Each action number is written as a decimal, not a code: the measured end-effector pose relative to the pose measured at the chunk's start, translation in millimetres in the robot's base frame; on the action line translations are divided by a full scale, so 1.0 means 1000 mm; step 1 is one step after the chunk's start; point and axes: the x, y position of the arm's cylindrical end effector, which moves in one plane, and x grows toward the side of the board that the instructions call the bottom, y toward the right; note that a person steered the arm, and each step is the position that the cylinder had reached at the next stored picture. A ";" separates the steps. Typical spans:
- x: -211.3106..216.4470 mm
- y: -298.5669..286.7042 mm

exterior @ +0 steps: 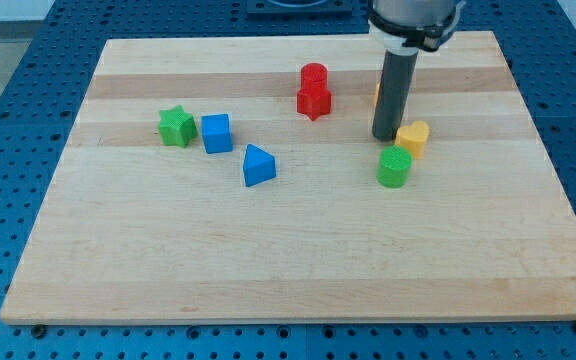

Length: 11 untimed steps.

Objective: Place the green circle horizontally to the yellow heart

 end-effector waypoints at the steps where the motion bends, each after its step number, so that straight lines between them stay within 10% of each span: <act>1: 0.023 -0.013; 4: 0.103 -0.026; 11: 0.030 0.011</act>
